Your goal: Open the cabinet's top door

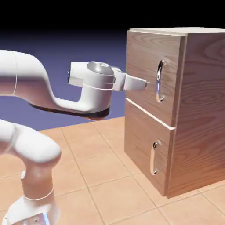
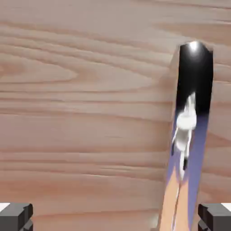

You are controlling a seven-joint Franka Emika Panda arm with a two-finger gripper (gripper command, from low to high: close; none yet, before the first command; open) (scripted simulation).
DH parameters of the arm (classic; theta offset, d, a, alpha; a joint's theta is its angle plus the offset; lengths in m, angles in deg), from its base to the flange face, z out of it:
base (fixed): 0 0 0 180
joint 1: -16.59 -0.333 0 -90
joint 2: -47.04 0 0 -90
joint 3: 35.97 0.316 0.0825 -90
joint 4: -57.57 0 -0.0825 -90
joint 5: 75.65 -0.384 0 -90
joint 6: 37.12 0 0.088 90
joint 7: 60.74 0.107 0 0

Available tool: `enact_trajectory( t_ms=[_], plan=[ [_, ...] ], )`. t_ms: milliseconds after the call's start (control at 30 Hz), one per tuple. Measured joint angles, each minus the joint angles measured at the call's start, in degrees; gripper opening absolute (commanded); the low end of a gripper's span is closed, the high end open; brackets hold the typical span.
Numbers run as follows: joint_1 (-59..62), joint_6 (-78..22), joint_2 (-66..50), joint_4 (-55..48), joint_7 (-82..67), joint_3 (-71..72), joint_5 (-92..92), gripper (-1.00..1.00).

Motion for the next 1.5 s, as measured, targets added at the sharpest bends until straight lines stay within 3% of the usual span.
enact_trajectory(
  t_ms=[433,600,633,1167,1500],
  plan=[
    [-7.3,-1.6,5.3,-2.6,24.0,-8.9,30.8,0.00],
    [-15.6,-4.6,0.5,-8.1,25.8,-13.7,33.4,0.00],
    [-17.2,-5.1,-0.5,-9.1,26.1,-14.6,33.9,-1.00],
    [9.2,-16.1,10.1,10.9,15.9,12.7,4.7,-1.00],
    [15.4,-24.5,21.2,19.4,5.5,29.7,-20.2,-1.00]
  ],
)
